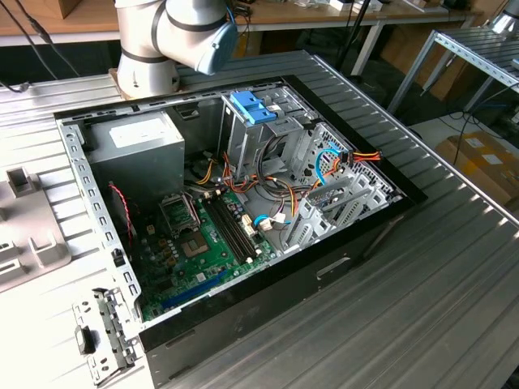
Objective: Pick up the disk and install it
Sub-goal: 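Pick up the disk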
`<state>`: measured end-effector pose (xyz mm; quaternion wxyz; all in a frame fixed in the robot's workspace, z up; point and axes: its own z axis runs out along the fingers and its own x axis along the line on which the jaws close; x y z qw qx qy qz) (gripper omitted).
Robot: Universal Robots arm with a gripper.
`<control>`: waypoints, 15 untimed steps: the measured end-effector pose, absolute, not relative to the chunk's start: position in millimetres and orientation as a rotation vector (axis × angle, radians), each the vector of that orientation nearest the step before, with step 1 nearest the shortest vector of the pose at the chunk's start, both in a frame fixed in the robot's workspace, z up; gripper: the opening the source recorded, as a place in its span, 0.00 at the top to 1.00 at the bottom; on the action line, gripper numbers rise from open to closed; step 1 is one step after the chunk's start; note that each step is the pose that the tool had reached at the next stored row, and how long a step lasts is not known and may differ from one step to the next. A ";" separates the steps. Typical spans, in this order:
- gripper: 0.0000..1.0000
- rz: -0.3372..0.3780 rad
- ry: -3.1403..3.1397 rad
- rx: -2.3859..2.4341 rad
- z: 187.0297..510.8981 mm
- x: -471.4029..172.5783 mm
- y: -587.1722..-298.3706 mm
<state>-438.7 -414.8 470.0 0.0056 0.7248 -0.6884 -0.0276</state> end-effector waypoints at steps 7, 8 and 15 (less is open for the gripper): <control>0.64 -0.086 -2.155 2.269 470.1 -432.7 -426.0; 0.64 -0.086 -2.155 2.269 470.1 -431.1 -426.4; 0.64 -0.086 -2.155 2.269 470.0 -426.0 -426.9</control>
